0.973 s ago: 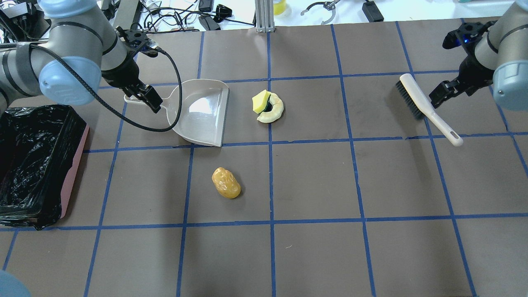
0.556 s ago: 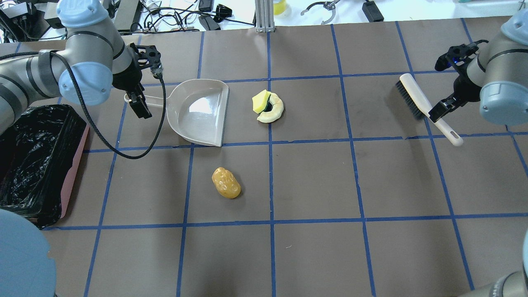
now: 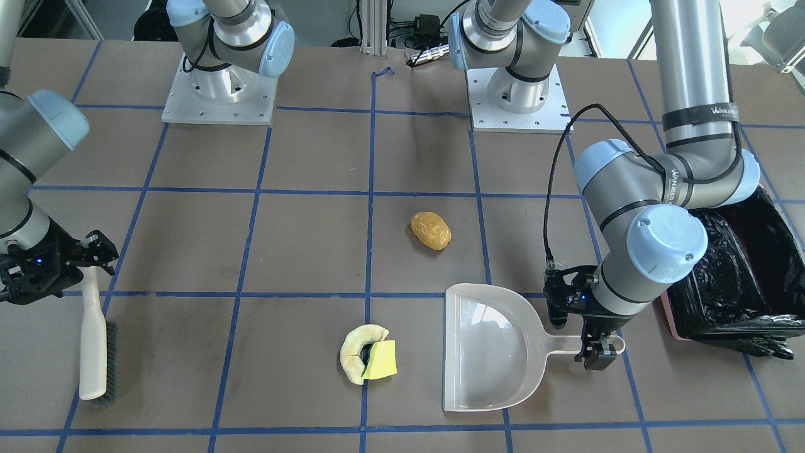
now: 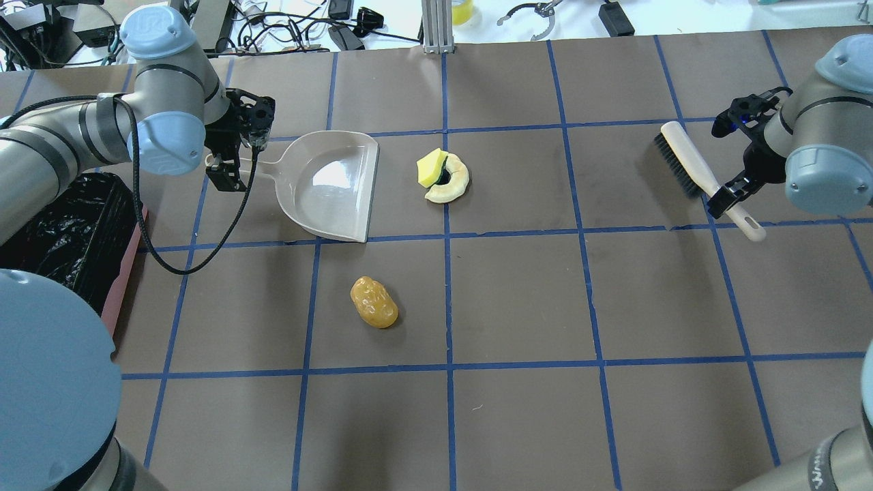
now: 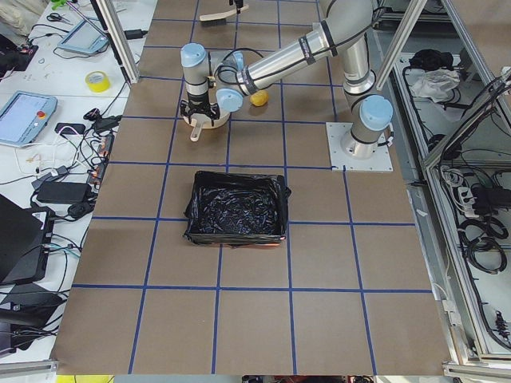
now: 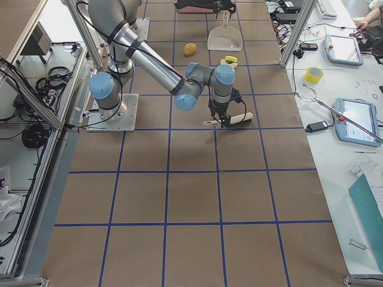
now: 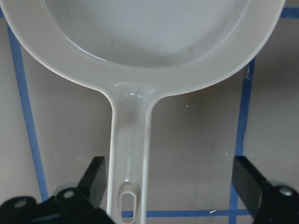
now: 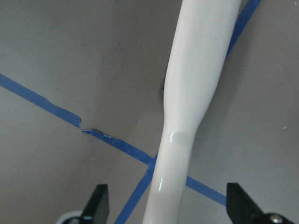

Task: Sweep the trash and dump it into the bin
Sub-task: 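Grasp the grey dustpan handle with the left gripper while the right grasps the brush, then lift the white brush with the right gripper, holding the dustpan with the left, then sweep the sponge and ring piece toward the dustpan with the right gripper's brush, then drag the dustpan toward the bin with the left gripper while the right brush follows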

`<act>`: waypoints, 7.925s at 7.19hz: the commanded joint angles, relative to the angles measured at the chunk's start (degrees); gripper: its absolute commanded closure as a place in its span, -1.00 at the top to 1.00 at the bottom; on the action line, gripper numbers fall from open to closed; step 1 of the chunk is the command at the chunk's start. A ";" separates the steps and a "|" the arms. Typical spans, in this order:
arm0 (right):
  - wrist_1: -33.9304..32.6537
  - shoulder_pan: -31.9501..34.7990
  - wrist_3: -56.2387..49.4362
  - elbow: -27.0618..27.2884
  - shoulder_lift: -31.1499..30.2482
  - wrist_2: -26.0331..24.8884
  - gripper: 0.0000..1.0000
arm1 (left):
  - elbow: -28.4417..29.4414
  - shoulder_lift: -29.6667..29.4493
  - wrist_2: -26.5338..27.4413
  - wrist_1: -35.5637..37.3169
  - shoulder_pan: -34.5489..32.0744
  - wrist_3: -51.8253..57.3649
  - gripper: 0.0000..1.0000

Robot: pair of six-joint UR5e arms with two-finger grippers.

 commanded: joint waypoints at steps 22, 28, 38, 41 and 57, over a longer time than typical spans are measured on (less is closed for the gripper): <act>7.57 30.47 72.68 1.40 -6.41 3.88 -1.00 | -1.21 -2.67 2.79 7.88 0.01 -2.12 -1.00; -2.13 41.71 85.80 -0.35 0.47 8.12 -1.00 | -1.39 -2.49 5.07 7.44 -0.70 -5.98 -1.00; -5.74 52.62 95.74 -17.57 15.93 9.17 -1.00 | -1.04 -2.75 5.07 7.53 -1.05 -5.99 -1.00; -6.44 54.29 97.57 -18.36 16.65 14.09 -1.00 | -1.04 -2.75 5.07 7.53 -1.05 -5.99 -1.00; 9.84 63.33 112.43 6.68 -12.37 8.82 -1.00 | -30.19 22.18 7.60 8.59 5.45 4.03 -1.00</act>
